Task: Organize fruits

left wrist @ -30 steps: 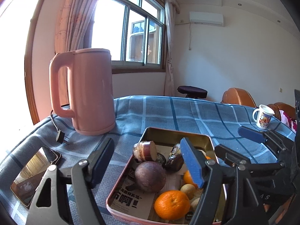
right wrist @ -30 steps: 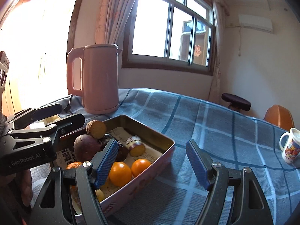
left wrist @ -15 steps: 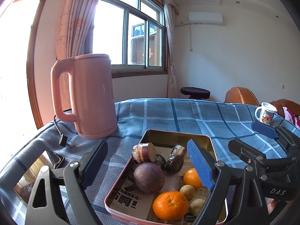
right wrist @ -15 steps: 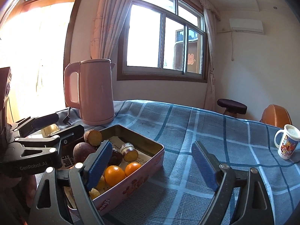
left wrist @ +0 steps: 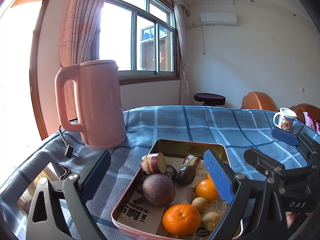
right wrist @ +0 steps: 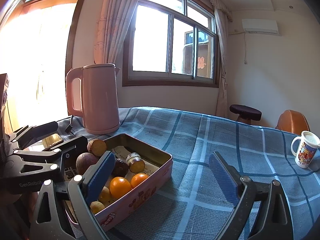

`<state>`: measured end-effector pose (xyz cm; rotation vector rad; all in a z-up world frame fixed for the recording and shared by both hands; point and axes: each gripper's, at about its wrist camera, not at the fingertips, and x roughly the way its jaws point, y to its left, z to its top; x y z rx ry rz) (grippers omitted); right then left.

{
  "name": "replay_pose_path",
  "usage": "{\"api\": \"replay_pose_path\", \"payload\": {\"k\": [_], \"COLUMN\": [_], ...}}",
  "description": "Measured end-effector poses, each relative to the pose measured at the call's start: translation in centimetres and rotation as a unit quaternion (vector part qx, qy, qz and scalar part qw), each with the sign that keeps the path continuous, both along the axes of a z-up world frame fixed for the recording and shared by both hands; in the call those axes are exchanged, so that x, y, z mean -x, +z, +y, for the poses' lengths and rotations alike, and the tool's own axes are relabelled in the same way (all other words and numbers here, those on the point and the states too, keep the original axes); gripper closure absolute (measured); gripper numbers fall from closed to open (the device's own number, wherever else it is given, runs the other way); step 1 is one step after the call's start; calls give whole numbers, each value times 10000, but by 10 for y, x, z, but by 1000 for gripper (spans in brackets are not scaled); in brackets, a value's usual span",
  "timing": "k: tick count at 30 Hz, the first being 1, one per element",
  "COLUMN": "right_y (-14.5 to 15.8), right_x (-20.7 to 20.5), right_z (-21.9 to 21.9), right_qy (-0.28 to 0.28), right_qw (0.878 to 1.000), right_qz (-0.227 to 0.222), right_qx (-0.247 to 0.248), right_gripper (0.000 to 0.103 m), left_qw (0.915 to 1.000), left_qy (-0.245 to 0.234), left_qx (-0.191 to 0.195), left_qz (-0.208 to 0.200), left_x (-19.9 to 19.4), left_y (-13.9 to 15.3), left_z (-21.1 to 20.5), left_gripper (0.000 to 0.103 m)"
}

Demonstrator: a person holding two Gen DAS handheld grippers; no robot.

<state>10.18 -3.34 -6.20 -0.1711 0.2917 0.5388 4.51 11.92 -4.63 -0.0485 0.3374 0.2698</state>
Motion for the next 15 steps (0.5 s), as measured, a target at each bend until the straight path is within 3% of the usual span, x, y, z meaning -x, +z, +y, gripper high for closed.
{"api": "replay_pose_path", "payload": {"k": [15], "right_y": [0], "right_x": [0], "right_z": [-6], "right_qy": [-77], "right_qw": [9999], "right_qz": [-33], "right_qx": [-134], "right_gripper": [6], "left_qw": [10000], "left_qy": [74], "left_qx": [-52], "left_qz": [-29], "left_x": [1], "left_y": [0], "left_z": [1], "left_gripper": [0]}}
